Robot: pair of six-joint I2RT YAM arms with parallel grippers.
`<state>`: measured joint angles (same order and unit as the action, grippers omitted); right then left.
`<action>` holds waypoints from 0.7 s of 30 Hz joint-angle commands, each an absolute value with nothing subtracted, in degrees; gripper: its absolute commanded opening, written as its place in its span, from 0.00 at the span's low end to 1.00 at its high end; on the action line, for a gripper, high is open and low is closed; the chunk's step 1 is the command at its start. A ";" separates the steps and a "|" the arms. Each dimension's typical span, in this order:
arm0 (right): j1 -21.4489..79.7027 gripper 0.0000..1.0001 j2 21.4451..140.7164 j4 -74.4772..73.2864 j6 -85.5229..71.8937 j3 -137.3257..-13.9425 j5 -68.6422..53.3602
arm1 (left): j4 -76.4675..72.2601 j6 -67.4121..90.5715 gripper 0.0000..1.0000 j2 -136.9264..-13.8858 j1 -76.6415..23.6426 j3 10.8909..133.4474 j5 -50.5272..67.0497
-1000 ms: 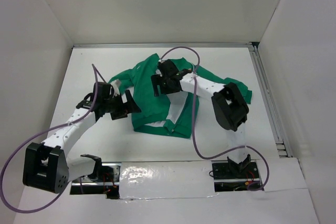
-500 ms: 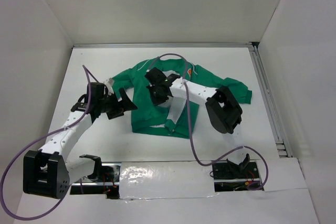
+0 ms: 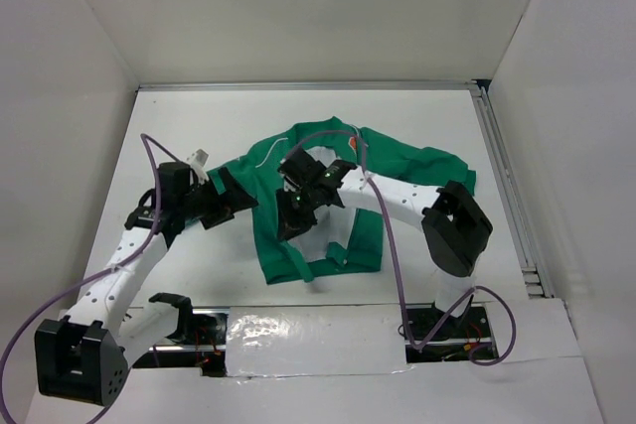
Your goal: Zip up the jacket
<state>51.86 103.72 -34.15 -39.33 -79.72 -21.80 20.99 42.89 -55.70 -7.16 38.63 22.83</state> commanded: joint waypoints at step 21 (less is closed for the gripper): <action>41.93 0.87 77.35 -32.17 -40.08 -54.34 -0.18 | 21.44 42.80 0.99 -65.29 -34.69 45.60 21.10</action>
<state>43.42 78.63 -32.67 -40.77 -57.87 -3.16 22.48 42.44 -63.05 -31.18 40.62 21.61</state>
